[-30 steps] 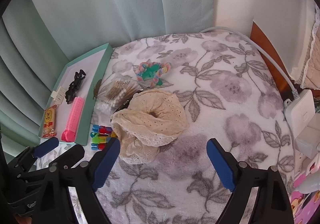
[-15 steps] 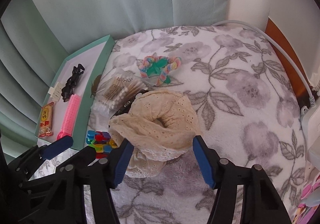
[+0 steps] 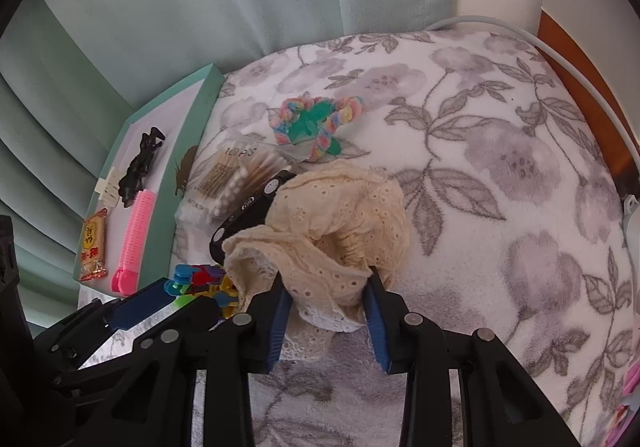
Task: Organize objects
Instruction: 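Grasp the cream lace fabric with the right tool while the left tool grasps the colourful block toy, then carry the lace fabric and block toy over the box lid with both tools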
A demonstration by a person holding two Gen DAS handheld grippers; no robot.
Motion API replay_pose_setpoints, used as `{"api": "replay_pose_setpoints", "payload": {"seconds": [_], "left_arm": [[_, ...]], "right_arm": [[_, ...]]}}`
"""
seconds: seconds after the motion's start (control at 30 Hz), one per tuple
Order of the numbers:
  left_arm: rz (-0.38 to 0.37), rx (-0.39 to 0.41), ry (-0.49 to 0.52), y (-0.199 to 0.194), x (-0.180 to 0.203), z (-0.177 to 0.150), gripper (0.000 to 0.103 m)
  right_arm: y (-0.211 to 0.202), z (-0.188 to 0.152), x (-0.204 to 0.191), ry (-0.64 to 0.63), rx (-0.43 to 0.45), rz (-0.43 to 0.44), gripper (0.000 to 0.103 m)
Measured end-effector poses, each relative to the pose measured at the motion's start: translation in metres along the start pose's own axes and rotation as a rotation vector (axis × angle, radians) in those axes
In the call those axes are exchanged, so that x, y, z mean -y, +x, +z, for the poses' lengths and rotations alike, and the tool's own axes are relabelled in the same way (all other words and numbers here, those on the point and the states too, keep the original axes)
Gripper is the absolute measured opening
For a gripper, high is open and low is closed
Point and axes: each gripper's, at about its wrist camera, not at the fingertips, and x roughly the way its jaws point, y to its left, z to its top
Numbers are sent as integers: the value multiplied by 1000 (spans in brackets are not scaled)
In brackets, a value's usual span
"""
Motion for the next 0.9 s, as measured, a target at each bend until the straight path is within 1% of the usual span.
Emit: {"api": "replay_pose_setpoints", "payload": {"seconds": [0.07,0.23,0.3,0.9], "left_arm": [[0,-10,-3,4,0,-1,46],[-6,-15,-9,7,0,-1,43],[-9,-19,-3,8,0,-1,38],[7,-20,-8,6,-1,-3,38]], "right_arm": [[1,-1,-1,-6,1,-6,37],[2,-2,-2,-6,4,-7,37],[2,-2,-3,-11,4,-9,37],[3,1,-2,-13,-4,-24,37]]}}
